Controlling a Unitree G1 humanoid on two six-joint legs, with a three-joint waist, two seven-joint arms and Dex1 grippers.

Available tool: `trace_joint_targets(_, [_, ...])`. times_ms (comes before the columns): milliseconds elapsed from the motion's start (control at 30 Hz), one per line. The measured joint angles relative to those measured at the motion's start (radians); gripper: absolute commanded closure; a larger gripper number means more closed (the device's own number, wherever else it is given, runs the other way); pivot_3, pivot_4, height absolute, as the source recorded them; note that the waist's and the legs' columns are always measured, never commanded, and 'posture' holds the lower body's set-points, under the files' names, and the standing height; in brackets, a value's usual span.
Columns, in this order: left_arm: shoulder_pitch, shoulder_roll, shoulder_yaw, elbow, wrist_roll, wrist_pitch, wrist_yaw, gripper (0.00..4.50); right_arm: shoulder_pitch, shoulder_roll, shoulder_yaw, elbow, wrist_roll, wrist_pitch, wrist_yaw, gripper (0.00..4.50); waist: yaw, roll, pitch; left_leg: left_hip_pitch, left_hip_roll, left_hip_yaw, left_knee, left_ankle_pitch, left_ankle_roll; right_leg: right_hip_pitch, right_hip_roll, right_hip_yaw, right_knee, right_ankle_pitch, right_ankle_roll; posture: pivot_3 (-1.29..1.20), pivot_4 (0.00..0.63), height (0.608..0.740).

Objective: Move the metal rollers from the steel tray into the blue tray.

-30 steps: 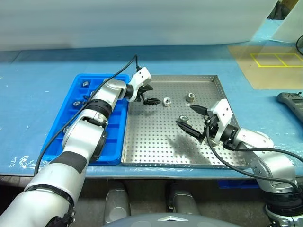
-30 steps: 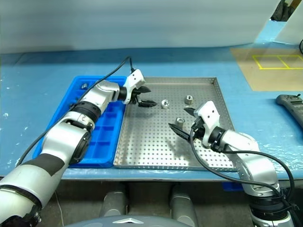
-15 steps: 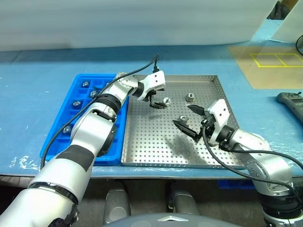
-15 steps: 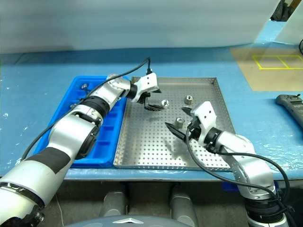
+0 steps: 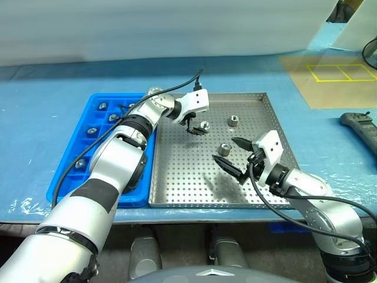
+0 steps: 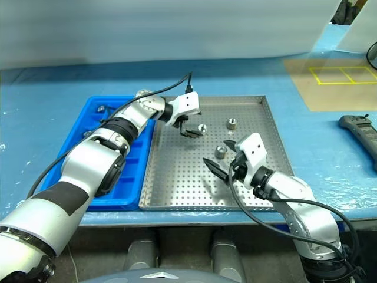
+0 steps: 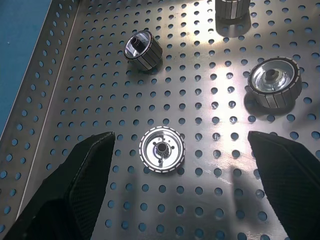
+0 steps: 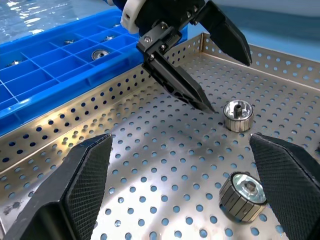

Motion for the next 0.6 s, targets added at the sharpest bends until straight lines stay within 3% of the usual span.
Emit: trace_joint_targets(600, [0.006,0.007,0.004,0.003,0.002,0.009,-0.016,0.02,0.068,-0.001,-0.004,-0.103,0.106,0.092,-0.063,0.0,0.0,0.0,0.0,0.0,0.0,0.0,0.0,-0.001,0.001,0.0,0.0,0.0,-0.001,0.0,0.0,-0.34,0.15,0.74])
